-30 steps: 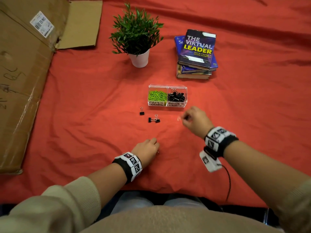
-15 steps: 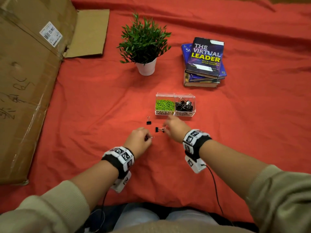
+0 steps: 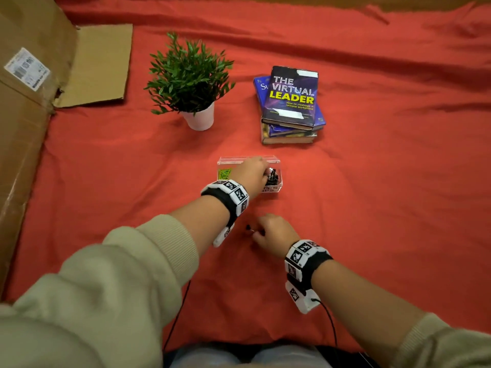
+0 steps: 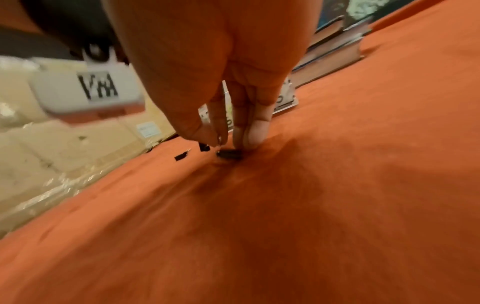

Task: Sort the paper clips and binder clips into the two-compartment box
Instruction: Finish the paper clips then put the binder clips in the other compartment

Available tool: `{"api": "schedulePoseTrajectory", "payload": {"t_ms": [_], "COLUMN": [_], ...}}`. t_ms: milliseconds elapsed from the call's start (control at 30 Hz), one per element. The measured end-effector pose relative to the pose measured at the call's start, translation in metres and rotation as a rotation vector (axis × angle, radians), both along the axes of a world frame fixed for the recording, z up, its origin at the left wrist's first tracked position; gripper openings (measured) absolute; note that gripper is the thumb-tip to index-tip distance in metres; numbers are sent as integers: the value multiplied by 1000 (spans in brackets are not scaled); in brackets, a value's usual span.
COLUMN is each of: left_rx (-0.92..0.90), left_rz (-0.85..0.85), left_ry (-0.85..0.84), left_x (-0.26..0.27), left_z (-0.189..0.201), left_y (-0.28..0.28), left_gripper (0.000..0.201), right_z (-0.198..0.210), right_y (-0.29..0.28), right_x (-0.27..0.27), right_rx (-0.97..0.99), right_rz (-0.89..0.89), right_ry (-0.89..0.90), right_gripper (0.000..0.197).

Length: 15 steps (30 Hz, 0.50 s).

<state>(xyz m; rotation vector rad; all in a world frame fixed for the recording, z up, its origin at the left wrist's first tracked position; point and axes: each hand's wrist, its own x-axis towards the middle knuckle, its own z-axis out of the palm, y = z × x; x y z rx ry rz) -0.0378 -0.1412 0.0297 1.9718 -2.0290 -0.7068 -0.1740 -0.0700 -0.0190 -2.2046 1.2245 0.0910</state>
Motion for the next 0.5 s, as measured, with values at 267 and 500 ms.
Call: {"api": "schedulePoseTrajectory", "payload": {"t_ms": [267, 500], "left_rx": [-134, 43], "left_rz": [175, 554], "left_ry": [47, 33], "left_x": [33, 81], "left_z": [-21, -57], "left_y": [35, 89], "left_gripper": [20, 21], "right_z": [33, 41], "right_y": [-38, -100], "right_x": [-24, -1], "right_rx": [26, -115], "right_rz": [-400, -396], "right_ry": [-314, -93], "right_gripper": [11, 13]}}
